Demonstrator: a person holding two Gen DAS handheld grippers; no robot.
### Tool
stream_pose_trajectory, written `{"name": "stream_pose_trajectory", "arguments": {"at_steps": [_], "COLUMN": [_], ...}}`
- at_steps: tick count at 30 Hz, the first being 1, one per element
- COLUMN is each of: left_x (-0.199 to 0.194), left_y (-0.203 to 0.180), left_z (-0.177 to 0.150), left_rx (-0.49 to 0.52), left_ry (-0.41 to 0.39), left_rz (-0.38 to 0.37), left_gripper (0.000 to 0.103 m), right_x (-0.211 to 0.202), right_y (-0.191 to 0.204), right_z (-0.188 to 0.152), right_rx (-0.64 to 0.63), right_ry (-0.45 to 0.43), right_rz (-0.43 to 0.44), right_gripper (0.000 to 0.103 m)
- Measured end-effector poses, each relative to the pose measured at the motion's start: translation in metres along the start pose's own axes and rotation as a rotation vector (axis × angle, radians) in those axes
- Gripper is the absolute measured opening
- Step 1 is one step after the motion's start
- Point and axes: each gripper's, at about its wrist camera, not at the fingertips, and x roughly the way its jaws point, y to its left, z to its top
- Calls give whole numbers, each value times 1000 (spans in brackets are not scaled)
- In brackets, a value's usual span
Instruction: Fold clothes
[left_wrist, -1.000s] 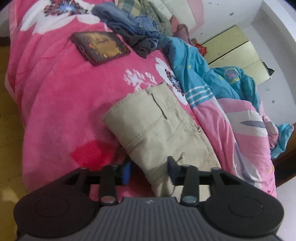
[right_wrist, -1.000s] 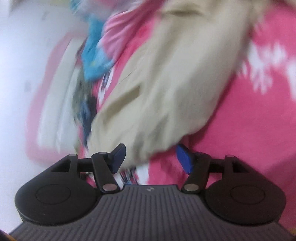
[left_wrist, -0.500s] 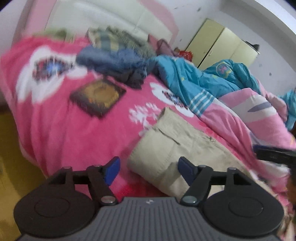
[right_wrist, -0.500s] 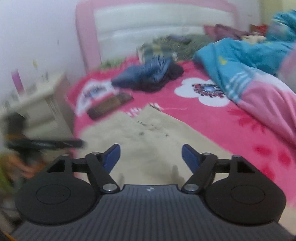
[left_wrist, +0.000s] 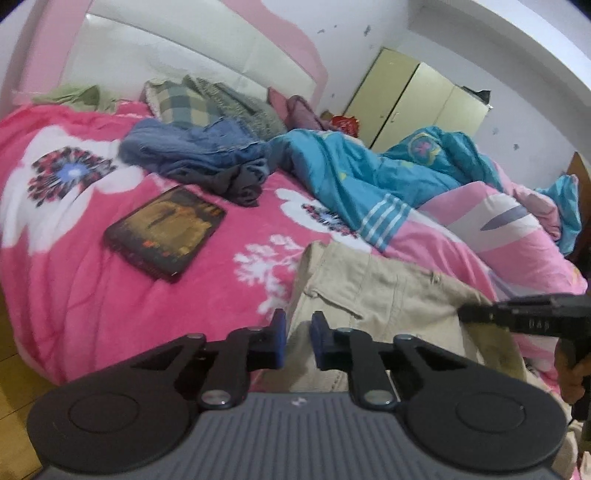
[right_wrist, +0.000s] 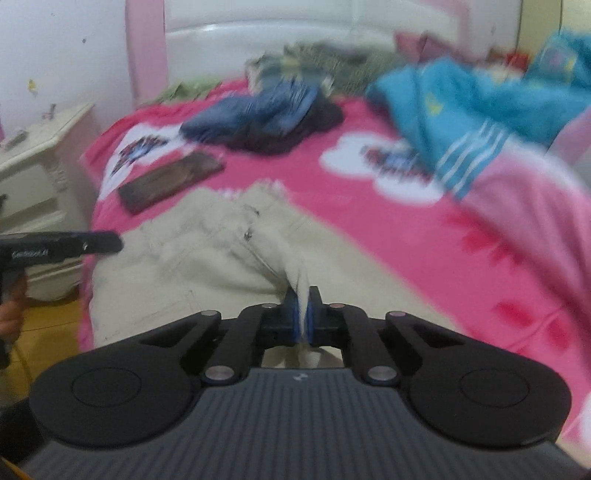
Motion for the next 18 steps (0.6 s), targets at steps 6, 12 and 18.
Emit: {"name": "stream_pose_trajectory", "arguments": {"at_steps": [6,12,18], "left_x": [28,43,39], "left_y": [-14,-18,-14], "left_z": [12,17,20], "left_rx": [29,27,36], "left_ry": [17,39,37], "left_rz": [4,15,39], "left_gripper": [4,3,3], "right_x": [13,50,58], "right_y": [-6,-23,-26], "right_z": [21,22,21], "right_rx": [-121,-142,-147], "right_ry": [-5,44,27], "right_rz": [-112,-128,-109], "right_gripper": [3,3,3]}}
